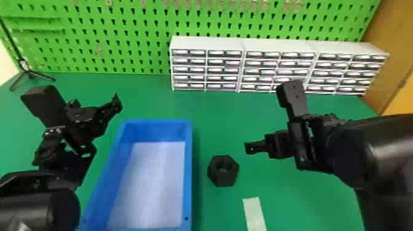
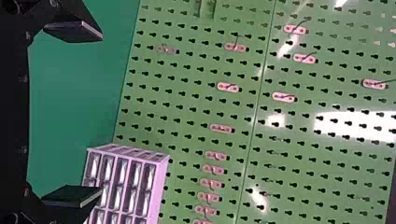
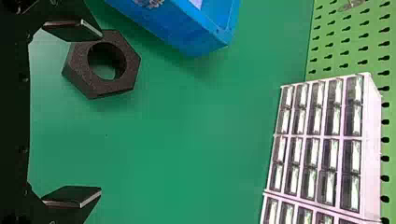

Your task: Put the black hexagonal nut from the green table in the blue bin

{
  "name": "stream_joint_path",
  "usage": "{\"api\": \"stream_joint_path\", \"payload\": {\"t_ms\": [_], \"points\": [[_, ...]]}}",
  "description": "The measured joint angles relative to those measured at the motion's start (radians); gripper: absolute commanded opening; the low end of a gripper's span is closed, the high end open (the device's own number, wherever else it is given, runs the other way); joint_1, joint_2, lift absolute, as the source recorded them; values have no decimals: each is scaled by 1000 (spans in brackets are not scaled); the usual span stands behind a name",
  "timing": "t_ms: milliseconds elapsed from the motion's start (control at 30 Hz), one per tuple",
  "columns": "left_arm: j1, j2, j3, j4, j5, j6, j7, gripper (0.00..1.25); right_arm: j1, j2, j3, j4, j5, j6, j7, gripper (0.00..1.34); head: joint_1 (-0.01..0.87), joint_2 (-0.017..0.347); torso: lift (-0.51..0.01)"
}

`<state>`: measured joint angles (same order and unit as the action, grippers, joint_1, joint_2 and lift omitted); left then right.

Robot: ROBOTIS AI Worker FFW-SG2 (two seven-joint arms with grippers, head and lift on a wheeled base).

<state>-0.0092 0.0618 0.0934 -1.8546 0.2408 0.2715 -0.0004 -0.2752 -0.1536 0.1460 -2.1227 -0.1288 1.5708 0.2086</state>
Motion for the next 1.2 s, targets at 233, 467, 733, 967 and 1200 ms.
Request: {"api": "stream_joint_path", "payload": {"t_ms": [233,467,733,967,1200], "points": [[-1,0,-1,0,0,0,0,1123,-4,-1,1,3,-4,0,0,1206,692,8,-97],[-2,0,-1,0,-1,0,0,1123,-5,-3,1,10,-8,0,0,1206,692,8,-97],[-4,0,-1,0,-2,0,0,1123,-11,-4,7,22,-11,0,0,1206,692,8,-97],[-5,0,-3,1,-4,0,0,1123,-25,-4,16,42,-10,0,0,1207,692,8,-97],[-7,0,-5,3,-6,0,0,1123,-36,-2,25,75,-8,0,0,1206,692,8,-97]]}}
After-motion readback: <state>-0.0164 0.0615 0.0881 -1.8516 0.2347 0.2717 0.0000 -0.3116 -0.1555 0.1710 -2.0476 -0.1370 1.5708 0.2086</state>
